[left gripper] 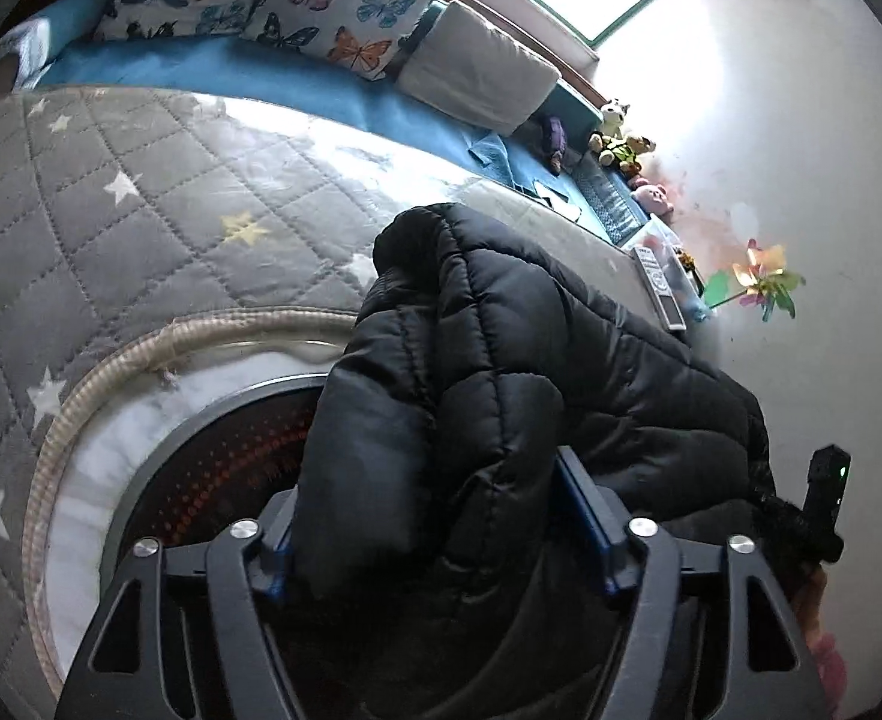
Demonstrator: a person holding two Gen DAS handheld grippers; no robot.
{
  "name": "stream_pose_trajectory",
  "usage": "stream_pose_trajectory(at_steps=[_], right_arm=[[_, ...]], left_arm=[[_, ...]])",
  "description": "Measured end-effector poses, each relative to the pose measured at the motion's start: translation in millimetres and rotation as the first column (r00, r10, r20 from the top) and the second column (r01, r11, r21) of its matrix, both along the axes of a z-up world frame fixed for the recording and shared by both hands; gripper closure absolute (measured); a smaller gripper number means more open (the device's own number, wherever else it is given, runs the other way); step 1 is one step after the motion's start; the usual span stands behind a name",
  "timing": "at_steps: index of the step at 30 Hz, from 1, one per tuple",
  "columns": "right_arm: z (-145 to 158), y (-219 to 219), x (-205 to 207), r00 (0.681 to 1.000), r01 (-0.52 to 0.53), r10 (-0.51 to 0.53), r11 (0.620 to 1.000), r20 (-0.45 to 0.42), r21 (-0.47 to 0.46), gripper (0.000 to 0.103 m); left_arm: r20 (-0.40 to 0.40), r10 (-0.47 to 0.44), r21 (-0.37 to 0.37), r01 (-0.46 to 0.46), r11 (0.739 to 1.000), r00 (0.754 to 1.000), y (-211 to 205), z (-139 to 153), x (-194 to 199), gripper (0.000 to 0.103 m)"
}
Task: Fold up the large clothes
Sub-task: 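Lower the jacket bundle onto the bed with both grippers and open them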
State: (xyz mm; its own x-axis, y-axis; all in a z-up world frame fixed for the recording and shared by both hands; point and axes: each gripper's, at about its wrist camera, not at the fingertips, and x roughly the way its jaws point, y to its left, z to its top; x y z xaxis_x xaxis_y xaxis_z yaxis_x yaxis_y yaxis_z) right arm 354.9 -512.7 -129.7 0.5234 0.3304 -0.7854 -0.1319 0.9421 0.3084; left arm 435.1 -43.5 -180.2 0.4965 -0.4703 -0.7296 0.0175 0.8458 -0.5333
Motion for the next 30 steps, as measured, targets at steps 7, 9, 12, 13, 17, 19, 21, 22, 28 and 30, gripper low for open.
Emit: stream_pose_trajectory(at_steps=[7,9,12,13,17,19,21,22,28,30], right_arm=[[38.3,-3.0,-13.1,0.998,0.024,-0.015,0.985,0.058,-0.169,0.009],[56.3,2.0,-23.6,0.994,0.054,-0.028,0.965,0.102,-0.255,0.009],[77.7,17.9,-43.1,0.985,0.075,-0.01,0.923,0.172,-0.377,0.009],[85.1,26.3,-53.8,0.979,0.064,0.017,0.919,0.202,-0.39,0.009],[82.7,50.9,-74.1,0.973,-0.033,0.104,0.945,0.206,-0.324,0.009],[67.2,65.5,-78.8,0.976,-0.083,0.141,0.947,0.169,-0.31,0.009],[51.0,74.7,-79.4,0.98,-0.096,0.146,0.941,0.132,-0.326,0.009],[35.5,76.4,-75.8,0.986,-0.094,0.133,0.939,0.096,-0.332,0.009],[12.7,73.6,-75.2,0.994,-0.065,0.092,0.937,0.061,-0.344,0.009],[23.5,75.9,-84.7,0.994,-0.048,0.08,0.936,0.077,-0.348,0.009]], left_arm=[[0.05,-0.006,0.22,-0.005,0.975,0.999,-15.9,36.1,-12.7,0.022],[0.088,-0.008,0.26,-0.015,0.966,0.996,-23.3,56.8,-25.6,0.022],[0.147,-0.017,0.3,-0.028,0.954,0.989,-34.6,87.3,-47.7,0.022],[0.166,-0.029,0.304,-0.023,0.952,0.986,-39.7,94.0,-56.0,0.022],[0.171,-0.095,0.316,0.037,0.948,0.981,-57.1,101.8,-82.3,0.022],[0.155,-0.134,0.344,0.073,0.936,0.979,-75.4,94.1,-91.2,0.023],[0.135,-0.157,0.386,0.094,0.918,0.978,-89.4,78.3,-98.4,0.023],[0.119,-0.163,0.401,0.103,0.91,0.979,-94.7,68.8,-98.8,0.023],[0.082,-0.165,0.414,0.117,0.903,0.983,-99.8,45.7,-101.3,0.023],[0.097,-0.169,0.423,0.113,0.899,0.981,-98.7,50.5,-108.1,0.023]])
